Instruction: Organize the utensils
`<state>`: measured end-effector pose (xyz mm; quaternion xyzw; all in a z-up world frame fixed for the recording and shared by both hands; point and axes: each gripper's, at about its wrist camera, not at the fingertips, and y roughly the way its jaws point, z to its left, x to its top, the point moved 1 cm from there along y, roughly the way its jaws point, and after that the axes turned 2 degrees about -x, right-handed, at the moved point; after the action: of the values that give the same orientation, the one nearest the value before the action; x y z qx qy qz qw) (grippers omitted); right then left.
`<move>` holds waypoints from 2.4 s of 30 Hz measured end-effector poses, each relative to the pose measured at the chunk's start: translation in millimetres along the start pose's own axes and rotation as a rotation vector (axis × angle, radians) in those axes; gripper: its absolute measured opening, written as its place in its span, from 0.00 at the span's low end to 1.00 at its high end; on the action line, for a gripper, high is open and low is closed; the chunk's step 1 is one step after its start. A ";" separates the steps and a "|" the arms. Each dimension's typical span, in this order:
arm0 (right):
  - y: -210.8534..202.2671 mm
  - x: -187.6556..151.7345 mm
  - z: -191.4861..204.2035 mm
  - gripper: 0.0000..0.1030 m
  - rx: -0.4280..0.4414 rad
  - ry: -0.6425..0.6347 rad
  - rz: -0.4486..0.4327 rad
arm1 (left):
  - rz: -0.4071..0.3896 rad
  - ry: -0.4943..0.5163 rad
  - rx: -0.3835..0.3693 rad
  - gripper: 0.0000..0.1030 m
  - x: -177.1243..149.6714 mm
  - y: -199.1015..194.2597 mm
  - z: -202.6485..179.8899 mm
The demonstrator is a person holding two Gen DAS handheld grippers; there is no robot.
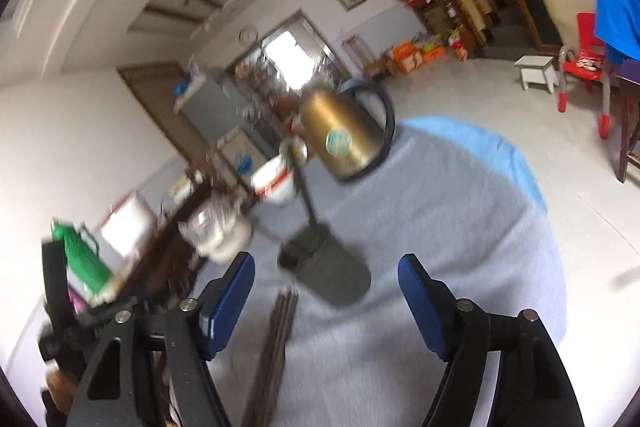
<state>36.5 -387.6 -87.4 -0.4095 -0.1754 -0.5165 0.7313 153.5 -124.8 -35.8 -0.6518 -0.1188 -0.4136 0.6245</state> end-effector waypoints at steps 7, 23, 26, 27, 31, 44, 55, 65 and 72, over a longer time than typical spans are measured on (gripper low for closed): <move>32.6 -32.9 21.0 0.53 -0.006 -0.058 0.129 | 0.023 -0.024 0.018 0.67 -15.1 9.1 12.2; 63.3 -56.1 52.7 0.53 -0.011 -0.131 0.223 | 0.068 -0.063 0.028 0.68 -31.1 33.2 34.9; 69.2 -59.4 58.1 0.53 -0.011 -0.143 0.240 | 0.068 -0.067 0.036 0.68 -33.0 34.4 39.2; 71.5 -60.8 59.9 0.53 -0.012 -0.148 0.246 | 0.069 -0.068 0.040 0.68 -33.2 35.0 39.9; 78.1 -64.2 63.5 0.53 -0.016 -0.154 0.263 | 0.075 -0.076 0.041 0.68 -35.1 38.1 44.8; 84.2 -66.9 57.3 0.53 -0.013 -0.128 0.277 | 0.123 -0.085 0.015 0.69 -38.3 53.2 42.0; 72.1 -61.1 38.2 0.53 -0.015 -0.078 0.247 | 0.319 -0.158 -0.220 0.71 -43.8 119.7 18.9; 63.5 -57.3 30.1 0.53 -0.019 -0.054 0.229 | 0.400 -0.105 -0.217 0.71 -59.7 154.5 -14.6; 66.5 -60.7 36.4 0.53 -0.013 -0.072 0.237 | 0.360 -0.116 -0.186 0.74 -70.2 149.3 8.9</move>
<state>77.8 -313.4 -134.5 -0.4506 -0.1486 -0.4125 0.7776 213.0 -119.9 -189.9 -0.7399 0.0024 -0.2664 0.6176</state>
